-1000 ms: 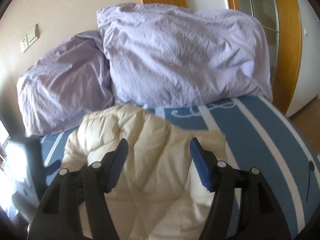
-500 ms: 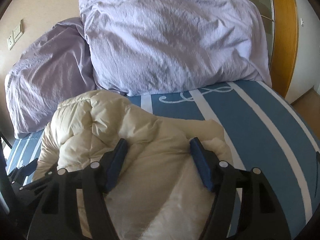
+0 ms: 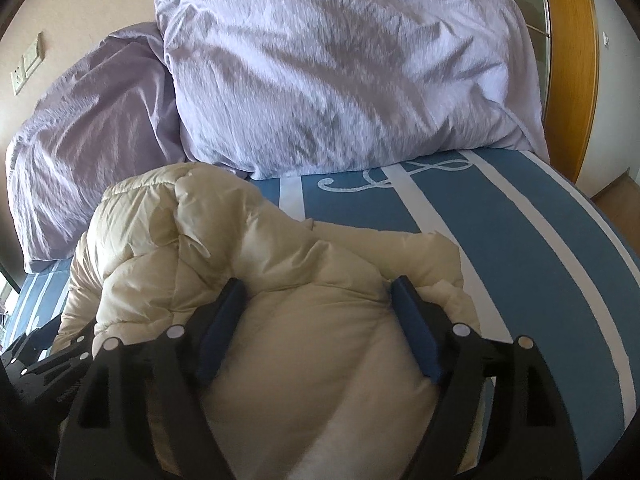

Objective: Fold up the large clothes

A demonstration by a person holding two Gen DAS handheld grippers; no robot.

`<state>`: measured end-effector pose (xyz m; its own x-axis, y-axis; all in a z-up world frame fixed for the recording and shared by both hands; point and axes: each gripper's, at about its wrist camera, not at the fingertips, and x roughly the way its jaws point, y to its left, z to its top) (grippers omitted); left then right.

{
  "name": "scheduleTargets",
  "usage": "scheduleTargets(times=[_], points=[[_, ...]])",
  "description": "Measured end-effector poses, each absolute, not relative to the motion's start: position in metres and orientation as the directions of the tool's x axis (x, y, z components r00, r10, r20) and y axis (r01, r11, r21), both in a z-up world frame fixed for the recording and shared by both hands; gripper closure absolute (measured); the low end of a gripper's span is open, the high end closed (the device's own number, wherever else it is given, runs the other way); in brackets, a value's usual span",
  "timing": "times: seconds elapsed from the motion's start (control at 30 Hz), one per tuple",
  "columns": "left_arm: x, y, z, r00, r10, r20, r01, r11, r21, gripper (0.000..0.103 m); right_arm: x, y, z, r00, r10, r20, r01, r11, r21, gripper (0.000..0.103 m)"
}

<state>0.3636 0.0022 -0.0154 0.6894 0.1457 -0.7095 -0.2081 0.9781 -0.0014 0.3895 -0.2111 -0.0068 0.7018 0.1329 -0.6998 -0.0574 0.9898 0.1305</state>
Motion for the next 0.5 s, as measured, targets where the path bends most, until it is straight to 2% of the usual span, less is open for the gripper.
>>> scheduleTargets(times=[0.5], points=[[0.3663,0.0033,-0.0182,0.685,0.139,-0.715,-0.211,0.977,-0.012,0.017,0.3967,-0.2086,-0.0119,0.677,0.136,-0.723,-0.052,0.989,0.138,0.023]])
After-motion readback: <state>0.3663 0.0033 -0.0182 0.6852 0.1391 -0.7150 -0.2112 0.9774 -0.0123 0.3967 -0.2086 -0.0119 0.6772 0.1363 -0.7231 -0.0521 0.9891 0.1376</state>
